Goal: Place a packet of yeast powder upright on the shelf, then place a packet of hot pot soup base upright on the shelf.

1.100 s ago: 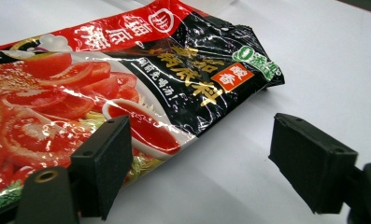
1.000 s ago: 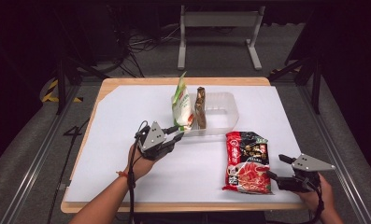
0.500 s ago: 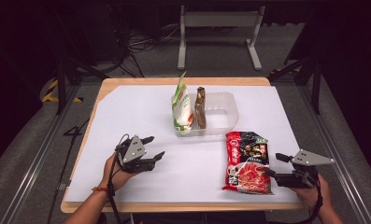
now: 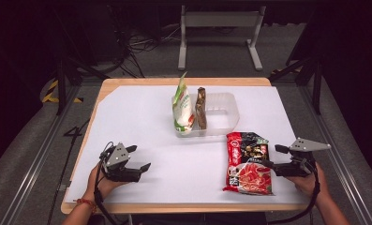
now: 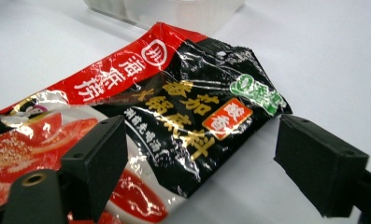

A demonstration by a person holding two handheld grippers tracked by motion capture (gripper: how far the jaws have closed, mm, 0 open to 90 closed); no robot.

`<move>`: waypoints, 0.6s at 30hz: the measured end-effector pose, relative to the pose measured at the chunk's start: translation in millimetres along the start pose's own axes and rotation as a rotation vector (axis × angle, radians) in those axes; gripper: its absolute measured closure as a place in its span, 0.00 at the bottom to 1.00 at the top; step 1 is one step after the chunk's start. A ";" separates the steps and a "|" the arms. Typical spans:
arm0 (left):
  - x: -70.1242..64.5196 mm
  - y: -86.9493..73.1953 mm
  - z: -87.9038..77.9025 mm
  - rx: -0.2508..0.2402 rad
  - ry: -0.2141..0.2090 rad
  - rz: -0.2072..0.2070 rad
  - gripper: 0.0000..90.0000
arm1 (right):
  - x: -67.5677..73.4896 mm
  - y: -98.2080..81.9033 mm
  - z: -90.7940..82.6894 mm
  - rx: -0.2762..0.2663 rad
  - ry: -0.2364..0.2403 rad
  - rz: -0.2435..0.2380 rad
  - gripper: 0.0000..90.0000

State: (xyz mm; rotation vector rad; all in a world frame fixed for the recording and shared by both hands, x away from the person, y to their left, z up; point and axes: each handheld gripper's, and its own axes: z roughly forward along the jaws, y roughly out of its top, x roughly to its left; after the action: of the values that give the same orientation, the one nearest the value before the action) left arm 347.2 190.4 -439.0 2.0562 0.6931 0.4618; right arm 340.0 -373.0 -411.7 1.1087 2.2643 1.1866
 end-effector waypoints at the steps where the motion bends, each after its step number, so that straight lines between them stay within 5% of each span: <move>1: 0.9 -1.7 -1.2 0.004 -0.006 -0.008 0.20 | 0.0 0.0 0.0 0.000 0.000 0.000 0.17; 6: 7.1 -7.1 -3.8 -0.001 0.007 -0.047 0.18 | -4.3 11.8 8.4 0.021 0.011 -0.014 0.15; 14: 7.9 -8.9 -7.5 -0.021 0.035 -0.047 0.16 | -28.0 28.2 38.9 0.065 -0.003 0.030 0.21; 18: 3.9 -8.2 -8.5 -0.031 0.024 -0.050 0.16 | -45.1 26.6 50.2 0.066 0.023 0.112 0.22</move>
State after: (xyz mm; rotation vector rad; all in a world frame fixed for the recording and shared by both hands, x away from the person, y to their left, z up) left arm 343.0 201.8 -441.1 2.0023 0.7459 0.4665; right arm 411.9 -372.1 -421.6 1.2682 2.3004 1.1805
